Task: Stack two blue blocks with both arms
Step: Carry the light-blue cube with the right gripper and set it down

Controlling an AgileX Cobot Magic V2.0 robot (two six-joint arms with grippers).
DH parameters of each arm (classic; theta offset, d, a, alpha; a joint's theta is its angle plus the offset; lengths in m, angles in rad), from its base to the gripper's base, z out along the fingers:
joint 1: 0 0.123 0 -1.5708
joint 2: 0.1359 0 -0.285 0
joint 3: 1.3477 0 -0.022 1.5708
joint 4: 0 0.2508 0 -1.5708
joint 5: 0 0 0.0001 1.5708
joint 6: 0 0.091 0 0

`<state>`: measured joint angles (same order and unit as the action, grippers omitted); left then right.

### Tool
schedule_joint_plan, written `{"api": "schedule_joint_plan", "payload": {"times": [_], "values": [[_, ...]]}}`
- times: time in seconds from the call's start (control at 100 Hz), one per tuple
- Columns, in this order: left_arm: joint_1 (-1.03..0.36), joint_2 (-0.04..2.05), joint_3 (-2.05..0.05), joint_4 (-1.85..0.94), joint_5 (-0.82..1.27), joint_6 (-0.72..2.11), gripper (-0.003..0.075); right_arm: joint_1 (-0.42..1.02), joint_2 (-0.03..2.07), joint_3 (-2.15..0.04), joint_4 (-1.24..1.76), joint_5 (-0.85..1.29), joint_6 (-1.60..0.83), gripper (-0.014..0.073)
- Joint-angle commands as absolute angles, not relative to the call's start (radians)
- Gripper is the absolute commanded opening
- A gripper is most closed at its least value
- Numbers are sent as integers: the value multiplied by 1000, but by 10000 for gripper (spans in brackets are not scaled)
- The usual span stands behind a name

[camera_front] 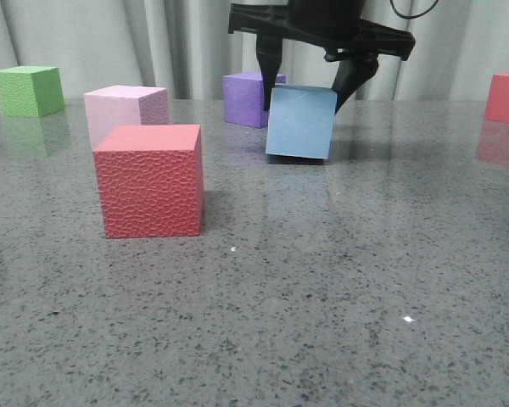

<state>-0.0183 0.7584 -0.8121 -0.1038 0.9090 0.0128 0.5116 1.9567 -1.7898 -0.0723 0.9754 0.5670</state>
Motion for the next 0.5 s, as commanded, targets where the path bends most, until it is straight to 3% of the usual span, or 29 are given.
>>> {"api": "schedule_joint_plan", "payload": {"times": [0.0,0.29,0.49], "values": [[-25,757,-844,-115,856,11,566,512,1906,-1825,-79,956,566,301],[-25,757,-844,-115,856,11,566,512,1906,-1825,-79,957,566,311],[-25,757,-844,-115,856,11,566,512,1906,-1825,-79,960,566,458]]}}
